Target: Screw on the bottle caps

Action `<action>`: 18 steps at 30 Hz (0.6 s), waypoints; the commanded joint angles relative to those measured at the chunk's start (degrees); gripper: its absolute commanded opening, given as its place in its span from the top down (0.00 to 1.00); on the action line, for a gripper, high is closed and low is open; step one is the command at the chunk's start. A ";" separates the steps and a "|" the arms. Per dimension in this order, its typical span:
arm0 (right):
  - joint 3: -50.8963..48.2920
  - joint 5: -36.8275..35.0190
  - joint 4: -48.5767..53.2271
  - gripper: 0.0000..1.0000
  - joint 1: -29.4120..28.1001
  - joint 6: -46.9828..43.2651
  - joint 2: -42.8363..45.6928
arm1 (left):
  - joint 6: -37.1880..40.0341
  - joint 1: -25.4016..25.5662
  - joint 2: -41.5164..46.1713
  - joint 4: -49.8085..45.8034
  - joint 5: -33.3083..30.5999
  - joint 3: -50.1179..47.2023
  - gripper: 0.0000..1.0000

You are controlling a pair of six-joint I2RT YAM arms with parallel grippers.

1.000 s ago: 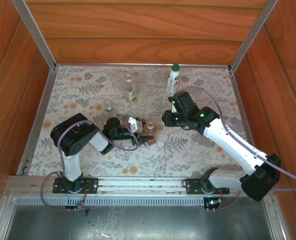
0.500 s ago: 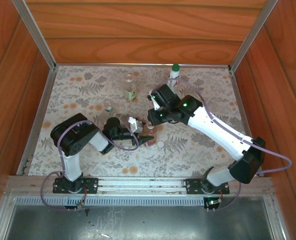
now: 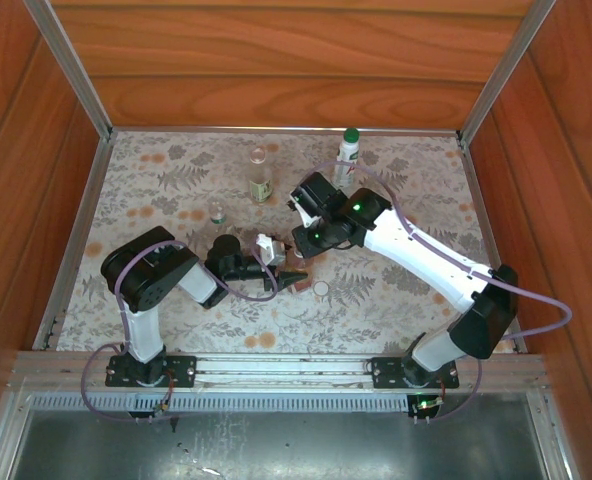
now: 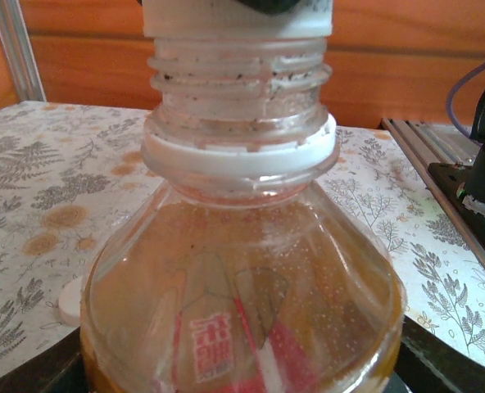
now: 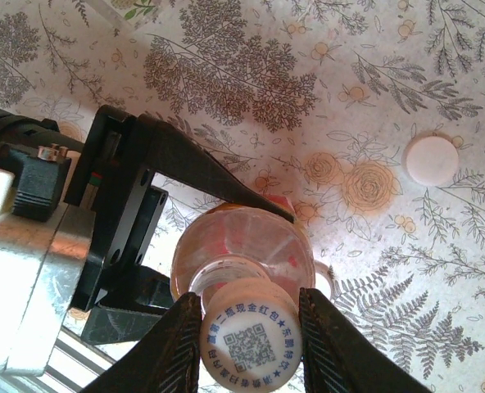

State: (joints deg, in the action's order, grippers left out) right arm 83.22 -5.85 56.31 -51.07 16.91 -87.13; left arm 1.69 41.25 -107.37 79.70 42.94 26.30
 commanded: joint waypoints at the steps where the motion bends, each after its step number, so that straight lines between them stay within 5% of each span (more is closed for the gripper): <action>1: 0.65 0.48 0.56 0.67 -0.72 -0.99 -0.76 | -0.39 -0.24 -0.90 -0.76 1.25 0.47 0.36; 18: -1.06 3.30 -1.29 0.67 -1.07 -0.18 0.43 | -0.34 -0.28 -1.00 -0.81 1.00 0.35 0.36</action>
State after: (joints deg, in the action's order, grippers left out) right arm 82.96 -3.73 54.76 -51.48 16.40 -87.37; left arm 1.67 41.25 -107.46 79.75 42.92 26.30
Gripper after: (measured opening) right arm 0.331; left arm 0.639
